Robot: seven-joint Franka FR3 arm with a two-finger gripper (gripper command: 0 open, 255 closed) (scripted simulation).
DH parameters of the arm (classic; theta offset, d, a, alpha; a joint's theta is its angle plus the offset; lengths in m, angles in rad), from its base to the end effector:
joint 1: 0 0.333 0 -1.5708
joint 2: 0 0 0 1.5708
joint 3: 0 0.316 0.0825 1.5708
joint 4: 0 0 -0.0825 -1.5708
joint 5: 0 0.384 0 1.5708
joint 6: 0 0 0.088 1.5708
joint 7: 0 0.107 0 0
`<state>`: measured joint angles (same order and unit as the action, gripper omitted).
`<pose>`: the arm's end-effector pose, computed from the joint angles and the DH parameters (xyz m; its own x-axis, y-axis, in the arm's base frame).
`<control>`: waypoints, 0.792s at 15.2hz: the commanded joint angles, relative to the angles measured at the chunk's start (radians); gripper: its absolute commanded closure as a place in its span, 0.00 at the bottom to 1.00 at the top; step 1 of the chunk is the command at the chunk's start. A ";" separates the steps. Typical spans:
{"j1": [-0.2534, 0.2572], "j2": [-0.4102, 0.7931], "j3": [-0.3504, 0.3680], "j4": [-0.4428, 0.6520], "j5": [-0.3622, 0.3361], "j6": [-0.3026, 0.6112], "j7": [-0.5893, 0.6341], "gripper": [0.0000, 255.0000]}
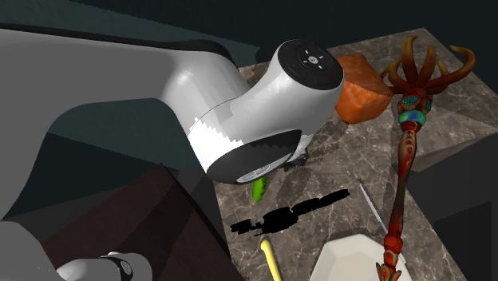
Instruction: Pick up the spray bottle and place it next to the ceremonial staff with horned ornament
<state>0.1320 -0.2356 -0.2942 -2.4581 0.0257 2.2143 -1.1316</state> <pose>0.4437 -0.0715 0.3801 0.5720 0.8172 0.0714 0.8203 -0.5693 -0.0547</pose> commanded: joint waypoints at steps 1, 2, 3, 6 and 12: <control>0.000 0.000 0.000 0.000 0.000 0.000 0.000 0.00; -0.002 -0.018 0.002 0.019 -0.006 -0.037 0.005 0.00; -0.005 -0.035 0.003 0.039 -0.012 -0.073 0.009 0.00; -0.008 -0.061 0.006 0.079 -0.020 -0.137 0.015 0.00; -0.008 -0.061 0.006 0.079 -0.020 -0.137 0.015 0.00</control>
<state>0.1241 -0.2961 -0.2882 -2.3798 0.0060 2.0776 -1.1165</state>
